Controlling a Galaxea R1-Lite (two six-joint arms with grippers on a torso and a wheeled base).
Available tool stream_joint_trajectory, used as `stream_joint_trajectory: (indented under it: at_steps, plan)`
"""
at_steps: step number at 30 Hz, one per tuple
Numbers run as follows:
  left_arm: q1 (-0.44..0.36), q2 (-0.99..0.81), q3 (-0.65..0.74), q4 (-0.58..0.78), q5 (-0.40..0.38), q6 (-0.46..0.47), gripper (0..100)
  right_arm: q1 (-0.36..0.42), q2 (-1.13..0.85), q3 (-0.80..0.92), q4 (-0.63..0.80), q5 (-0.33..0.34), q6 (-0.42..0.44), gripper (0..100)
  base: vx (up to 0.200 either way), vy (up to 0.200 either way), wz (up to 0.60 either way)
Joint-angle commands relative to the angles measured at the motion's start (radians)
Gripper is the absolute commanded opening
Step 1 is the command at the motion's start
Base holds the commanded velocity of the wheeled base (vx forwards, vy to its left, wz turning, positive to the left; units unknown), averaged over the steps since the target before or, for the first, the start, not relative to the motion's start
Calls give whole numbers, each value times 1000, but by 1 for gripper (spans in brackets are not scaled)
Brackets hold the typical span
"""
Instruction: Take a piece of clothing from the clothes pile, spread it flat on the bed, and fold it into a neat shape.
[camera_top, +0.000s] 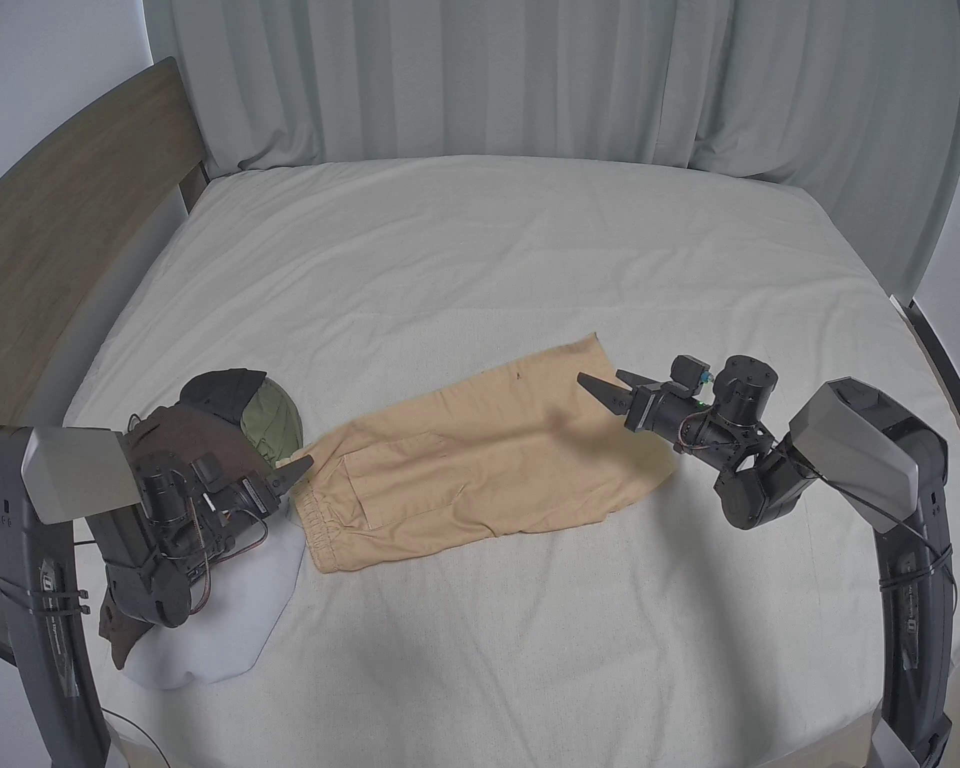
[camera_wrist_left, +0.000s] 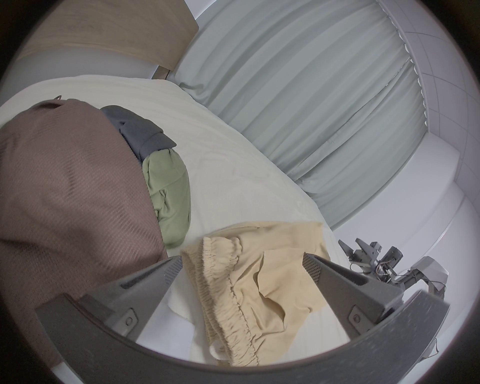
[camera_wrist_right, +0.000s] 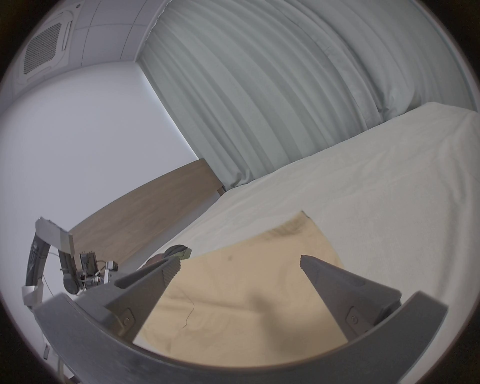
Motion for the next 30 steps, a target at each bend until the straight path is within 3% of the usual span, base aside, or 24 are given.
stream_joint_trajectory:
  at_steps: [1, 30]
  plan:
    - [6, -10, -7, 0, 3, -2, 100, 5, -13, 35, -4, 0, -17, 100, 0, 0, 0]
    - [-71, -260, 86, -2, -8, -48, 100, 134, -107, 239, -20, -37, -22, 100, 0, 0, 0]
